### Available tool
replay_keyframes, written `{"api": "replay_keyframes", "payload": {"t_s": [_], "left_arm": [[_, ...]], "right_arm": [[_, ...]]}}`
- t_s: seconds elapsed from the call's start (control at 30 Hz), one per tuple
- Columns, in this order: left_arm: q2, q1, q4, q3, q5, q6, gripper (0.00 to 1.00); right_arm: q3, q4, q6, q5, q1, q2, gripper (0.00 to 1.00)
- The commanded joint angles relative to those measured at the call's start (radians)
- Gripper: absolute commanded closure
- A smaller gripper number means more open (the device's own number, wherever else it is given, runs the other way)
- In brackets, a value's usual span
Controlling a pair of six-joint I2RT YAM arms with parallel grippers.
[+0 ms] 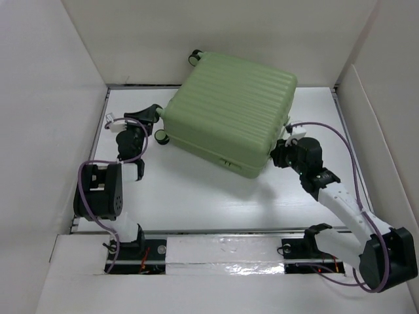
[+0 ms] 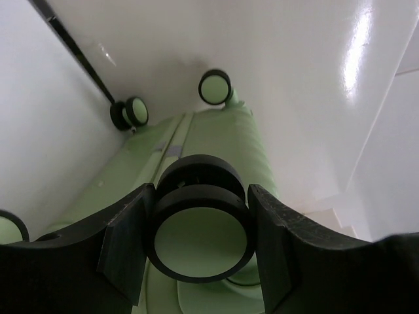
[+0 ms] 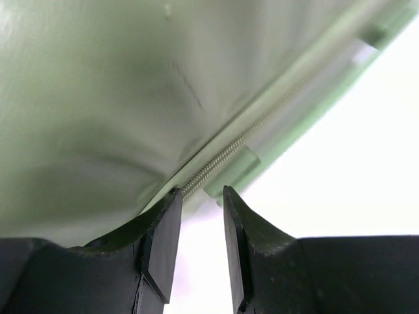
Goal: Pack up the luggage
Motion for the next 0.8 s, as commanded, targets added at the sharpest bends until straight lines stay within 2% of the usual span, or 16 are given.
{"api": "replay_keyframes", "payload": {"t_s": [0.0,0.13,0.17,0.23,0.27,0.3,0.37,0.47,0.5,0.53,0.6,0.77], "left_arm": [[-0.123,-0.054,0.178,-0.096,0.122,0.043,1.0],[-0.185,-0.054,0.054,-0.052,0.119,0.094,1.0],[-0.189,-0.054,0.045,-0.023,0.136,0.095,1.0],[-0.194,-0.054,0.01,0.014,0.148,0.114,1.0],[-0.192,-0.054,-0.068,0.062,0.145,0.129,1.0],[-0.188,-0.054,-0.099,0.079,0.133,0.167,1.0],[-0.156,-0.054,-0.145,0.113,0.127,0.186,1.0],[-0.12,-0.042,-0.122,0.098,0.136,0.16,1.0],[-0.116,-0.042,-0.125,0.093,0.133,0.157,1.0],[-0.114,-0.042,-0.127,0.09,0.132,0.166,1.0],[-0.108,-0.042,-0.138,0.084,0.138,0.166,1.0],[-0.137,-0.042,-0.174,0.071,0.127,0.183,1.0]], "right_arm": [[0.043,0.21,-0.028,-0.162,-0.024,-0.043,0.62],[-0.091,0.195,-0.004,-0.165,-0.024,-0.187,0.72],[-0.163,0.205,0.004,-0.151,-0.024,-0.222,0.83],[-0.231,0.234,0.031,-0.154,-0.044,-0.33,0.92],[-0.257,0.253,0.042,-0.169,-0.044,-0.359,0.96],[-0.301,0.264,0.057,-0.182,-0.057,-0.382,0.96],[-0.331,0.299,0.065,-0.24,-0.07,-0.407,0.95],[-0.356,0.36,0.044,-0.338,-0.079,-0.361,0.79],[-0.357,0.38,0.029,-0.363,-0.079,-0.345,0.68],[-0.354,0.403,0.025,-0.383,-0.079,-0.327,0.65],[-0.343,0.425,0.007,-0.395,-0.079,-0.272,0.61],[-0.326,0.475,-0.018,-0.426,-0.079,-0.19,0.6]]}}
